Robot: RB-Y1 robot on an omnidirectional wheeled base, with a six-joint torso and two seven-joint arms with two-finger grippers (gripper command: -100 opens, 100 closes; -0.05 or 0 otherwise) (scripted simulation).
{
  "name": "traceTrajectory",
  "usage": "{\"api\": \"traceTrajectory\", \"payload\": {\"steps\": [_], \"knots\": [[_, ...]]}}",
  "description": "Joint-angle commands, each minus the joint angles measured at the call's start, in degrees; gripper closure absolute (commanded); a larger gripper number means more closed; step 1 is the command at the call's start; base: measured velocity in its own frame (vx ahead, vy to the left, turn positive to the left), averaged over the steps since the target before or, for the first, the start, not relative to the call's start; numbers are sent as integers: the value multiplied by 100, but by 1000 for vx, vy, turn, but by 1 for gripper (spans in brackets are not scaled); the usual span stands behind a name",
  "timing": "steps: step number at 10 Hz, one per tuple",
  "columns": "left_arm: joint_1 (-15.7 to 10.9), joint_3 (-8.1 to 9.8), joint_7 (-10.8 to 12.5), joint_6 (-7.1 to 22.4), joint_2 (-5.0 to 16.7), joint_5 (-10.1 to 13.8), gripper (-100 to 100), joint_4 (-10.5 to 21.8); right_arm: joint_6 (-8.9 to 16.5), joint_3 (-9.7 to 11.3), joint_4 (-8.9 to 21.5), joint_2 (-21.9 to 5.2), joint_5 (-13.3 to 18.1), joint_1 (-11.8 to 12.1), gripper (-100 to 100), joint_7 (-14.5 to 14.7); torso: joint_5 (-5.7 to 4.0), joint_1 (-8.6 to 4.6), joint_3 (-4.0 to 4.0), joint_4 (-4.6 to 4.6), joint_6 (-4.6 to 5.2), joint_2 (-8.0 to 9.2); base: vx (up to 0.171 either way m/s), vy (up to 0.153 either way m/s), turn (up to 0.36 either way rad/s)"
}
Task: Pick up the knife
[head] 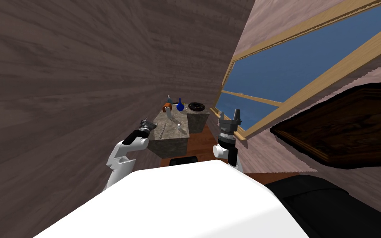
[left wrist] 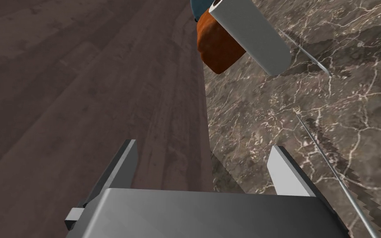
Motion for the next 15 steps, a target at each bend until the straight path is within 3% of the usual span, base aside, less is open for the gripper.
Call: {"api": "traceTrajectory", "payload": {"steps": [1, 2, 3, 4, 8, 11, 13, 14, 15], "knots": [[-116, 74, 271, 286, -6, 48, -100, 128, 0, 0, 0, 0, 0, 0, 0, 0, 0, 0, 0, 0, 0, 0, 11, -2, -24], [-116, 74, 271, 342, -6, 48, -100, 128, 0, 0, 0, 0, 0, 0, 0, 0, 0, 1, 0, 0, 1, -1, 11, -1, -16], [-206, 138, 496, 558, -21, 86, -100, 248, 0, 0, 0, 0, 0, 0, 0, 0, 0, 0, 0, 0, 0, 0, 16, -2, -38], [-206, 138, 496, 596, -21, 86, -100, 248, 0, 0, 0, 0, 0, 0, 0, 0, 0, 1, -1, 0, 1, -3, 14, 0, -18], [-455, 336, 1142, 1271, -96, 201, -100, 606, 0, 0, 0, 0, 0, 0, 0, 0, 1, 3, -2, -1, -1, -3, 18, 3, -30], [-530, 402, 1343, 1545, -133, 239, -100, 719, 0, 0, 0, 0, 0, 0, 0, 0, 1, 3, -2, -1, 0, -3, 16, 5, -22], [-666, 532, 1706, 1891, -231, 311, -100, 929, 0, 0, 0, 0, 0, 0, 0, 0, 1, 4, -1, 0, 0, -1, 19, 10, -33], [-666, 532, 1721, 1963, -231, 311, -100, 929, 0, 0, 0, 0, 0, 0, 0, 0, 1, 5, -3, -1, 0, -5, 21, 11, -24], [-727, 594, 1895, 2155, -290, 345, -100, 1026, 0, 0, 0, 0, 0, 0, 0, 0, 1, 5, -2, -1, -1, -4, 21, 9, -27]]}}
